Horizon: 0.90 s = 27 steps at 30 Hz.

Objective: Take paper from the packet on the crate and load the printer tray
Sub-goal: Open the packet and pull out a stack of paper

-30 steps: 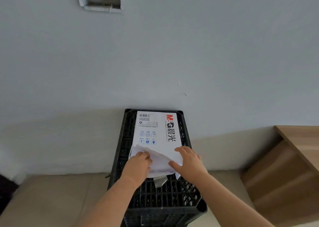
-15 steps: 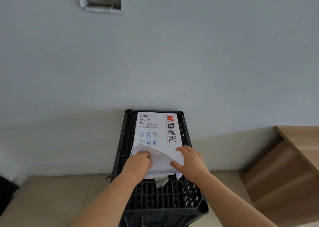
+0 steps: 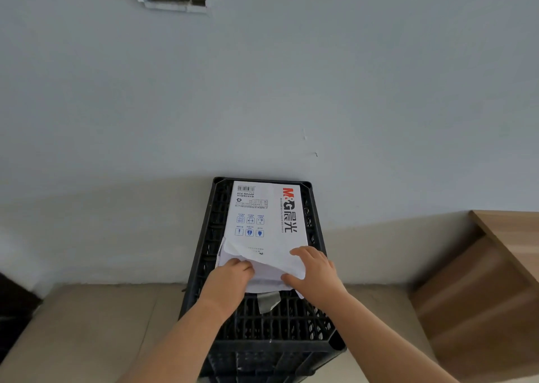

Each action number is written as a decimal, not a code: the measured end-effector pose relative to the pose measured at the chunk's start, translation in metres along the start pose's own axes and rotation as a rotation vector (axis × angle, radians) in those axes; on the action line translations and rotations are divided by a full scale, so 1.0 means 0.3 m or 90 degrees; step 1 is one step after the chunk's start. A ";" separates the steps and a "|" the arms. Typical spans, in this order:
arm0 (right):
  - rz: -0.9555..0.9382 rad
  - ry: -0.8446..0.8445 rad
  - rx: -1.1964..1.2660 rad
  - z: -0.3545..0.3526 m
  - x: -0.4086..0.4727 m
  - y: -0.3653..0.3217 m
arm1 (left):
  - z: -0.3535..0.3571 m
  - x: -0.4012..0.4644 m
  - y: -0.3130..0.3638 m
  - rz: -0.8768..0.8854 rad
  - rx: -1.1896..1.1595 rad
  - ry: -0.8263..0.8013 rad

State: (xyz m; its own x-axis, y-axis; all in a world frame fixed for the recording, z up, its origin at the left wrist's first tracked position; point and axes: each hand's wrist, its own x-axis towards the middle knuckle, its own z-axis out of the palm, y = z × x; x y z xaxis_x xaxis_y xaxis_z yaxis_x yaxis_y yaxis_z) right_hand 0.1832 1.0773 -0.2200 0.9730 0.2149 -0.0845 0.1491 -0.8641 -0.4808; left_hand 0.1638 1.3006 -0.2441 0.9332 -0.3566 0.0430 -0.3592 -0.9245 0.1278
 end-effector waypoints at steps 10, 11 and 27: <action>0.009 -0.042 0.079 0.009 -0.028 0.026 | -0.008 -0.111 0.055 -0.014 -0.003 0.075; 0.029 -0.026 0.102 0.013 -0.032 0.033 | -0.002 -0.123 0.058 -0.020 -0.010 0.080; 0.426 -0.024 0.656 0.038 -0.197 0.008 | -0.017 -0.251 0.104 0.028 -0.026 0.151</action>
State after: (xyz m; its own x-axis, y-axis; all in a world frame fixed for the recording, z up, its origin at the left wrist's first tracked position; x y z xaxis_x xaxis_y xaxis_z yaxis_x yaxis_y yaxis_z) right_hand 0.1240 1.0677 -0.2261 0.7957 -0.1053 -0.5964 -0.6032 -0.0484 -0.7961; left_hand 0.0823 1.2994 -0.2383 0.8940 -0.3501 0.2796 -0.4030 -0.9010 0.1605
